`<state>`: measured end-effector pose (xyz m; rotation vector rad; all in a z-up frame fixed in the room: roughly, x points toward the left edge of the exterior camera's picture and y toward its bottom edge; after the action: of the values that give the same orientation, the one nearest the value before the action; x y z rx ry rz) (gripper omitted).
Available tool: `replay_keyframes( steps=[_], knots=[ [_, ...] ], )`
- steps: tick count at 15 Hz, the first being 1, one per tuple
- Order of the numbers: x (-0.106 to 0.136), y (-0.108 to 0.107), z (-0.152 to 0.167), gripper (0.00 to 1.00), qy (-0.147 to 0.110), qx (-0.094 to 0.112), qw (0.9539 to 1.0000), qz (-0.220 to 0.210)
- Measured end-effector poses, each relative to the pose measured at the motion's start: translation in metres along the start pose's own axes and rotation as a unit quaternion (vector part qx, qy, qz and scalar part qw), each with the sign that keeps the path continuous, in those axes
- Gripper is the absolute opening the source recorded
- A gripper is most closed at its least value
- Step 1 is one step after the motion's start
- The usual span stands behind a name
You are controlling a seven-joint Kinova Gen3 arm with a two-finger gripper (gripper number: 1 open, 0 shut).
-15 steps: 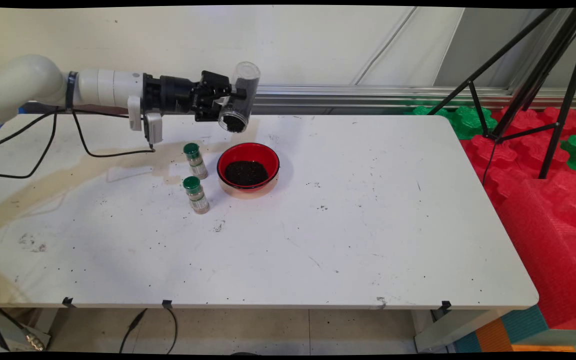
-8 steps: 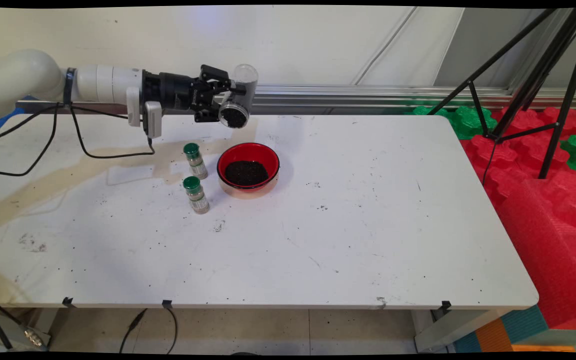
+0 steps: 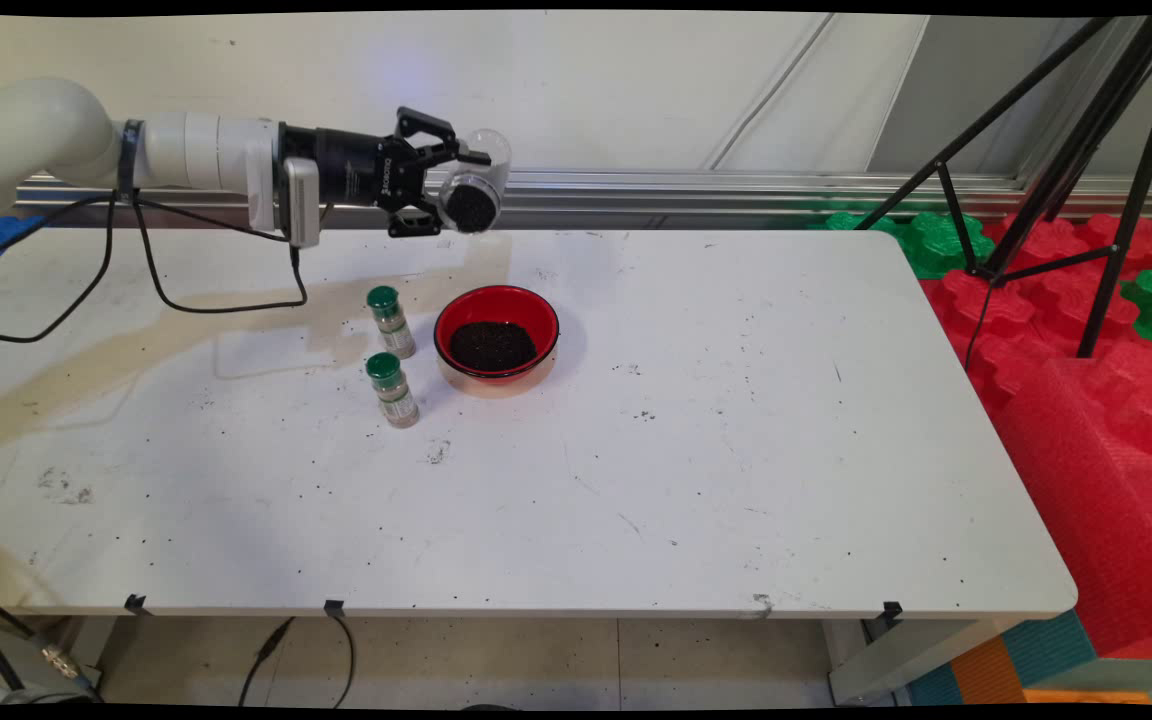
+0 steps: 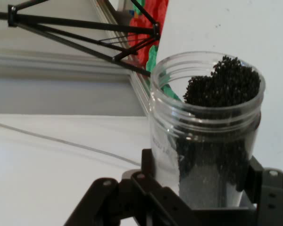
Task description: Pour the black seasoning powder in the red bowl
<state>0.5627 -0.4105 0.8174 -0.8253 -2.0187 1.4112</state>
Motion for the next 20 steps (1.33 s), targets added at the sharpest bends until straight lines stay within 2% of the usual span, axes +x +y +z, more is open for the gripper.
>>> replay_keyframes(
  steps=[5,8,11,15,18,20],
  knots=[
    [0.001,-0.012,-0.003,0.0,0.001,0.006,0.9973,-0.074],
    [0.002,-0.019,-0.005,0.0,0.002,0.01,0.9925,-0.122],
    [0.004,-0.027,-0.007,0.0,0.004,0.015,0.9829,-0.183],
    [0.006,-0.035,-0.009,0.0,0.007,0.019,0.9703,-0.241],
    [0.009,-0.042,-0.01,0.0,0.01,0.022,0.9549,-0.296],
    [0.011,-0.046,-0.012,0.0,0.012,0.023,0.9407,-0.338]
  ],
)
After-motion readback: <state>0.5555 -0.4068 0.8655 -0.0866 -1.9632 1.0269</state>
